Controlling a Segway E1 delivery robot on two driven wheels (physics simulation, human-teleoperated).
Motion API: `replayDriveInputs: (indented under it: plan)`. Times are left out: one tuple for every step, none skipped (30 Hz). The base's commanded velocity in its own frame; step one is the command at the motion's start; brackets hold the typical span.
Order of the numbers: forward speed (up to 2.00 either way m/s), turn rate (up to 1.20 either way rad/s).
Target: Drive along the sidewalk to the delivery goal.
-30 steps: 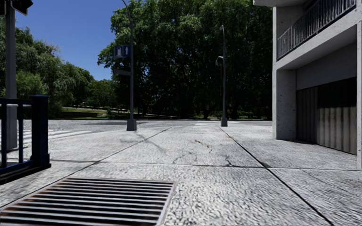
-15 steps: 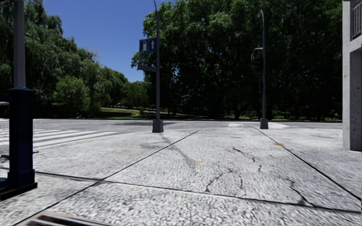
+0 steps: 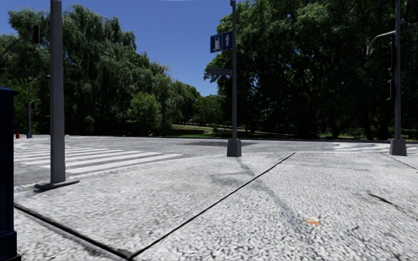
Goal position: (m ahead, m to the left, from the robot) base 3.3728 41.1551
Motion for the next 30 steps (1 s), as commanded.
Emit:
replayDriveInputs:
  plan:
    - [2.0, 0.48]
    - [2.0, 0.48]
    - [2.0, 0.49]
    - [2.0, 0.54]
    - [2.0, 0.58]
    - [2.0, 0.58]
    - [2.0, 0.61]
    - [2.0, 0.61]
    - [2.0, 0.61]
    - [2.0, 0.62]
    - [2.0, 0.62]
    - [2.0, 0.62]
    - [2.0, 0.62]
    - [2.0, 0.63]
    - [2.0, 0.65]
    - [2.0, 0.66]
    - [2.0, 0.66]
    - [2.0, 0.67]
    - [2.0, 0.67]
    - [2.0, 0.61]
    - [2.0, 0.61]
    - [2.0, 0.5]
    - [2.0, 0.36]
    - [2.0, 0.0]
    - [2.0, 0.0]
    - [2.0, 0.0]
    - [2.0, 0.0]
    - [2.0, 0.0]
    - [2.0, 0.0]
    - [2.0, 0.0]
